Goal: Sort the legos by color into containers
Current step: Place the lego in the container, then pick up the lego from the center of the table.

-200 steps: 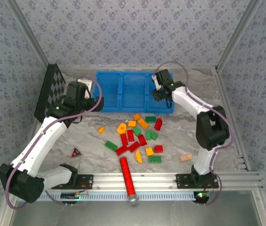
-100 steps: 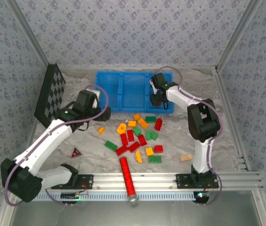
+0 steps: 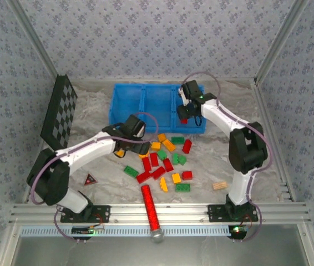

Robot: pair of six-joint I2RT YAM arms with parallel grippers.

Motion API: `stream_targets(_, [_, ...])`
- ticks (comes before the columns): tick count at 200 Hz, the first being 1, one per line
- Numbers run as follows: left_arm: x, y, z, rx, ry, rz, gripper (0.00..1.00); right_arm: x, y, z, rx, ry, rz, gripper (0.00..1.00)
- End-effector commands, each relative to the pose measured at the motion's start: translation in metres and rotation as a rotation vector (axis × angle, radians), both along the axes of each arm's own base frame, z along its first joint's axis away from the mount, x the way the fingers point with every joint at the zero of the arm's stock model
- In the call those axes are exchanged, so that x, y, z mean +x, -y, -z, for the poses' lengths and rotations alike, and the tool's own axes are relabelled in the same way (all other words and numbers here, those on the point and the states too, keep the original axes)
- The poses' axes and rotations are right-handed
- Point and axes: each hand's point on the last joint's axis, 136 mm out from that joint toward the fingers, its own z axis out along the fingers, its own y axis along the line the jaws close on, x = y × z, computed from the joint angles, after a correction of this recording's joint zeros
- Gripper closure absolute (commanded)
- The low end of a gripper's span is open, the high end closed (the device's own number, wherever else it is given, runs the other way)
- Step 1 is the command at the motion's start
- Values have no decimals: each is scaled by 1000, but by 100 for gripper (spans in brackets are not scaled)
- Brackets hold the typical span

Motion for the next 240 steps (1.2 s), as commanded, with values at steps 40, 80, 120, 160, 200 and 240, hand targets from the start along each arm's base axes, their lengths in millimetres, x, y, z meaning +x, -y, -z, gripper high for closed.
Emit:
stream_targets(40, [6,28,25,-24,-42,32,14,-62,9,-35,88,-23,17,48])
stream_targets(80, [6,36,40,-29,-79,38,18,-109,20,-25,122,-69,60,48])
stream_targets(120, [4,37,57,-7,-121,36,23,-153,34,4,124,-139,111,48])
stream_targets(160, [1,40,70,-11,-160,31,32,-178,42,18,137,-169,150,48])
stream_targets(200, [-1,37,77,1,-184,11,40,-193,45,22,144,-192,157,48])
stream_targets(240, [-6,33,86,22,-218,-12,53,-203,41,23,159,-204,152,48])
